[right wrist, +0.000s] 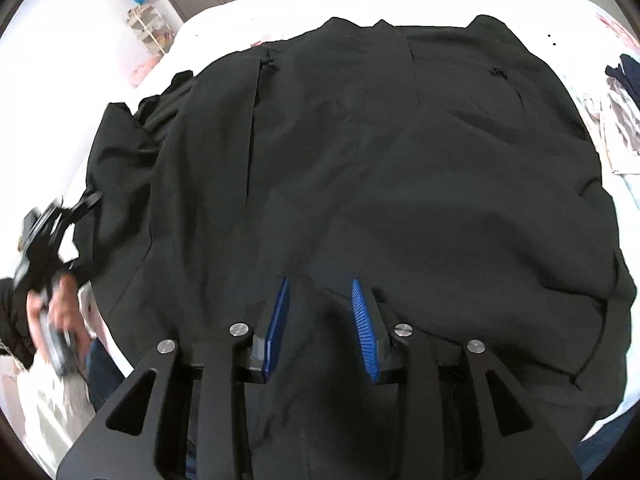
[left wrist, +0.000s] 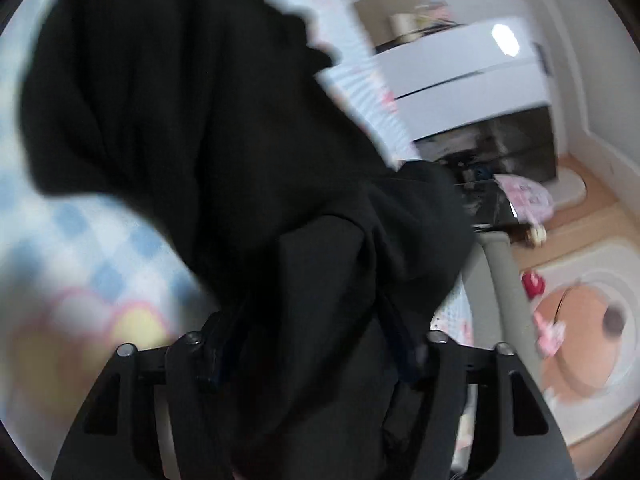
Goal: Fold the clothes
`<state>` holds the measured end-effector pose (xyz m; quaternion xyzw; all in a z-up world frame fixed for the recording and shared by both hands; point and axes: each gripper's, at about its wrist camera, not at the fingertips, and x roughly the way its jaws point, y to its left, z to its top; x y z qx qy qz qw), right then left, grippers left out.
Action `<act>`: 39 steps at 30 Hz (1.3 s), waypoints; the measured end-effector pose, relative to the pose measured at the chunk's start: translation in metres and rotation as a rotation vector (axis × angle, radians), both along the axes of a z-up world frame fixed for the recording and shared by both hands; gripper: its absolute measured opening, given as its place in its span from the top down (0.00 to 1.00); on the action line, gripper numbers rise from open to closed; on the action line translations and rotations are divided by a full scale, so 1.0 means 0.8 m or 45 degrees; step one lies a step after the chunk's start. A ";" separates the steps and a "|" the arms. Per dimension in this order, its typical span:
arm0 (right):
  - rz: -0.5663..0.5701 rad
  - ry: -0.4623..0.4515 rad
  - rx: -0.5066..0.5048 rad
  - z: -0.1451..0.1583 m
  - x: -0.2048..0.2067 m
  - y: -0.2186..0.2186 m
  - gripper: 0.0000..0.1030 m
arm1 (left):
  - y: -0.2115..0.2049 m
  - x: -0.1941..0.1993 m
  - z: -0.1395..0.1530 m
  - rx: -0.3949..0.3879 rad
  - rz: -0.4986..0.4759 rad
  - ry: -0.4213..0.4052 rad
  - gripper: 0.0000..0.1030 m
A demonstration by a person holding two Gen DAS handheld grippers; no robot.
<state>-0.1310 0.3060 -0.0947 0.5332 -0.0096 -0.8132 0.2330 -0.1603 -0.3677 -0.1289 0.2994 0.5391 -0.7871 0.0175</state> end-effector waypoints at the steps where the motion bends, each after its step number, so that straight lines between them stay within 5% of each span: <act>1: 0.007 0.005 0.013 0.001 0.003 0.002 0.68 | 0.000 0.001 0.023 -0.079 0.031 0.041 0.82; 4: 0.012 0.009 0.013 0.001 0.004 0.001 0.65 | 0.017 0.013 0.090 -0.342 0.099 0.100 0.88; 9: 0.053 -0.022 0.023 -0.012 0.011 -0.013 0.62 | 0.064 0.051 0.196 -0.826 0.207 0.112 0.84; 11: 0.069 -0.034 0.027 -0.017 0.013 -0.018 0.58 | 0.066 0.089 0.219 -1.026 0.313 0.128 0.78; 13: 0.085 -0.046 0.030 -0.022 0.016 -0.024 0.57 | 0.065 0.117 0.238 -1.144 0.376 0.183 0.49; 16: 0.146 -0.029 0.015 -0.010 0.014 -0.049 0.57 | 0.026 0.109 0.219 -0.958 0.272 0.138 0.38; 18: 0.200 -0.006 -0.003 0.004 0.011 -0.071 0.57 | -0.010 0.097 0.171 -0.692 0.221 0.071 0.41; 23: 0.333 0.054 -0.049 0.042 0.003 -0.128 0.47 | -0.067 0.080 0.037 -0.020 0.124 0.130 0.37; 26: 0.413 0.089 -0.076 0.064 -0.002 -0.162 0.45 | -0.071 0.043 0.024 0.074 0.053 0.190 0.37; 30: 0.520 0.111 -0.108 0.092 -0.014 -0.217 0.28 | -0.074 -0.007 0.015 0.163 -0.047 0.273 0.36; 35: 0.635 0.116 -0.088 0.094 -0.040 -0.315 0.28 | -0.082 -0.032 0.009 0.340 -0.134 0.391 0.38; 37: 0.593 0.190 0.051 0.081 -0.053 -0.343 0.28 | -0.082 -0.031 0.026 0.298 -0.114 0.407 0.72; 39: 0.530 0.178 0.049 0.078 -0.069 -0.352 0.28 | -0.082 -0.030 0.043 0.256 -0.094 0.423 0.86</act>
